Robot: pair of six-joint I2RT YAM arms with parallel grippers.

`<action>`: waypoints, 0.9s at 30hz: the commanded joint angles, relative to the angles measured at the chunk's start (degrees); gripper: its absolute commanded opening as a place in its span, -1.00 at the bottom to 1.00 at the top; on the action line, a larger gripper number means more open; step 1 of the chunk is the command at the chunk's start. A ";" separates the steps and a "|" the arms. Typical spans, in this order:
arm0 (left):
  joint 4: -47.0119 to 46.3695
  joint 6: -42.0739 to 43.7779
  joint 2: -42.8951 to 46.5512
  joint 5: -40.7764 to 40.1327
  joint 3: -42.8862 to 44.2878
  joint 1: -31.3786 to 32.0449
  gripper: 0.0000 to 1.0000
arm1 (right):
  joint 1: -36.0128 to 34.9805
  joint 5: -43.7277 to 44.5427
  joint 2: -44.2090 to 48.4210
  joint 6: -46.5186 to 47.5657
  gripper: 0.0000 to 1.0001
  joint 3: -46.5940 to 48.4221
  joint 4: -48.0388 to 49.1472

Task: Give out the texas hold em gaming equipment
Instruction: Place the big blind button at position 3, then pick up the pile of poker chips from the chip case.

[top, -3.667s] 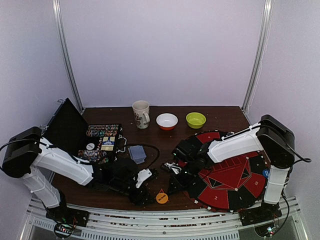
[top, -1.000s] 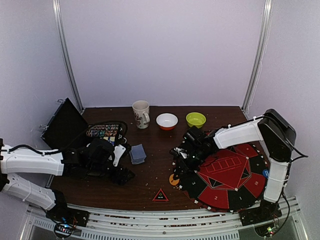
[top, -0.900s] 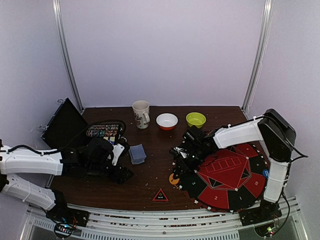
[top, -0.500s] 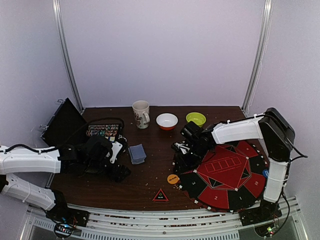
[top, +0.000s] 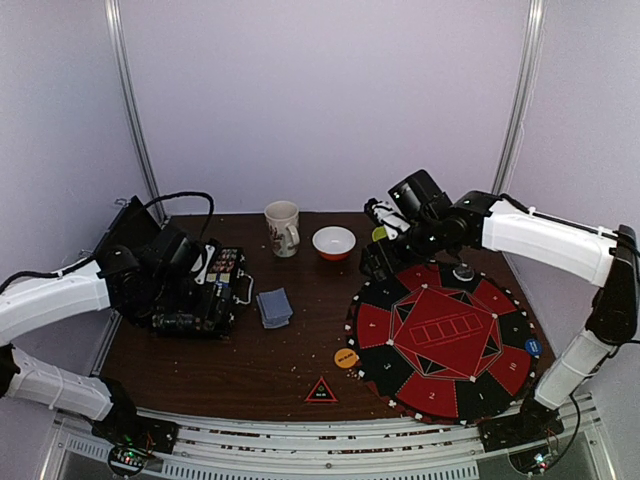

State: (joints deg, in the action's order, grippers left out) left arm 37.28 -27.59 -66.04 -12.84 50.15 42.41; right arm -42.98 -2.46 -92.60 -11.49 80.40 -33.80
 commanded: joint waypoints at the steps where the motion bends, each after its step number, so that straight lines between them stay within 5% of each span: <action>1: 7.43 -0.40 -2.11 -2.58 4.98 -2.48 0.83 | 0.51 8.33 1.27 3.46 0.86 0.64 -0.26; 7: 7.97 2.07 -5.28 0.45 7.05 -6.10 0.74 | 0.68 9.34 -0.60 5.15 0.87 1.60 -0.47; 13: 4.77 3.99 -9.74 3.27 5.74 -9.34 0.26 | 1.14 8.51 -3.29 5.72 0.89 2.26 0.22; 21: 2.04 4.92 -18.54 4.66 5.58 -9.58 0.21 | 1.62 8.61 -6.44 6.06 0.89 2.80 -1.44; 27: 0.58 5.77 -22.49 4.45 5.59 -10.73 -0.09 | 2.45 8.63 -7.34 5.89 0.89 1.96 -1.51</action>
State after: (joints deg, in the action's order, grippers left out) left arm 40.29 -23.18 -86.89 -8.88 55.77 32.71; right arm -41.34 5.19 -99.29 -5.76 82.39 -34.22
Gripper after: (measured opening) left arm 0.474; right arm 0.945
